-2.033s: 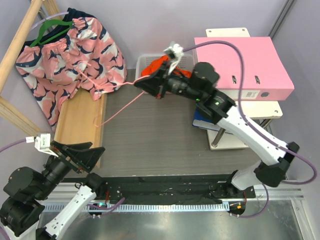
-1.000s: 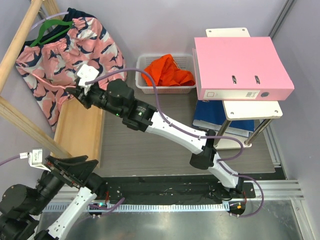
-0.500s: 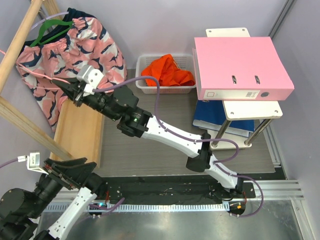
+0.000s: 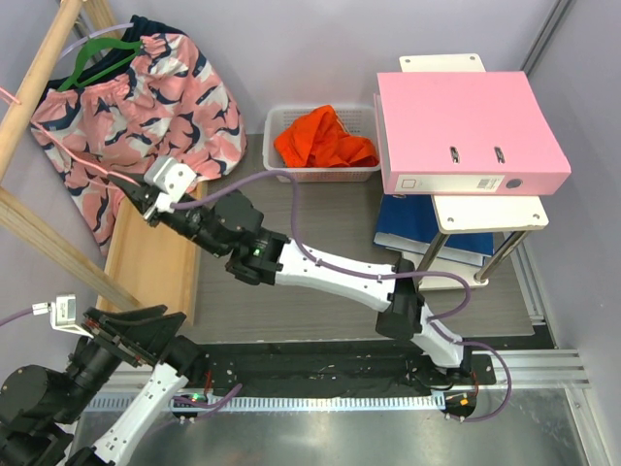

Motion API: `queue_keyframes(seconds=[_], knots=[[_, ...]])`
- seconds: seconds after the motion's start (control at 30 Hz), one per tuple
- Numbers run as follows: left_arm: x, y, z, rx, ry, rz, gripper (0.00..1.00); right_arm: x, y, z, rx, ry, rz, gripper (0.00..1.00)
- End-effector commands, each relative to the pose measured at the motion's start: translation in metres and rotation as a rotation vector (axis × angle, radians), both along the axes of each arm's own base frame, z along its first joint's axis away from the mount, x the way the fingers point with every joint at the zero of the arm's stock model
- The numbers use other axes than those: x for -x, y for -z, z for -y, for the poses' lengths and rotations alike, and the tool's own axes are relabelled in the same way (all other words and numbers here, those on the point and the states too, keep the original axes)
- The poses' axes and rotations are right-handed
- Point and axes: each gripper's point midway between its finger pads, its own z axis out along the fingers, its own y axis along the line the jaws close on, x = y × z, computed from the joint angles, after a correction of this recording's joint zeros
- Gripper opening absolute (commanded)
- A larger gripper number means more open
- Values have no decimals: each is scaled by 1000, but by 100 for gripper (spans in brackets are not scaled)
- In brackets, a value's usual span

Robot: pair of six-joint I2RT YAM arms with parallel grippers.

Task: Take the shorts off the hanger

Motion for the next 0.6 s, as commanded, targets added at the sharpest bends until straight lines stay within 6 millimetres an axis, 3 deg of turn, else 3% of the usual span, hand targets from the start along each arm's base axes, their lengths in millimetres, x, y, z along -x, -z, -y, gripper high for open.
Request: queue_keyframes(seconds=[0.0, 0.17, 0.2, 0.27, 0.3, 0.43, 0.5, 0.57], knots=[[-1, -3, -3, 15, -16, 11, 97, 24, -82, 66, -236, 73, 55, 1], [-1, -2, -4, 15, -21, 11, 97, 26, -72, 72, -221, 82, 27, 1], [-1, -2, -4, 15, -21, 11, 97, 24, -58, 68, -201, 88, 14, 1], [-1, -2, -5, 16, -22, 9, 97, 25, -60, 78, -206, 87, 3, 1], [-1, -2, -4, 16, -21, 9, 97, 24, -46, 74, -182, 81, -11, 1], [-5, 2, -3, 5, -19, -2, 98, 33, -29, 73, -151, 36, -2, 1], [-7, 5, -3, -4, -22, -8, 98, 33, -18, 68, -129, 29, -12, 7], [-8, 6, -6, -7, -33, -10, 98, 29, -13, 64, -114, 35, -43, 22]])
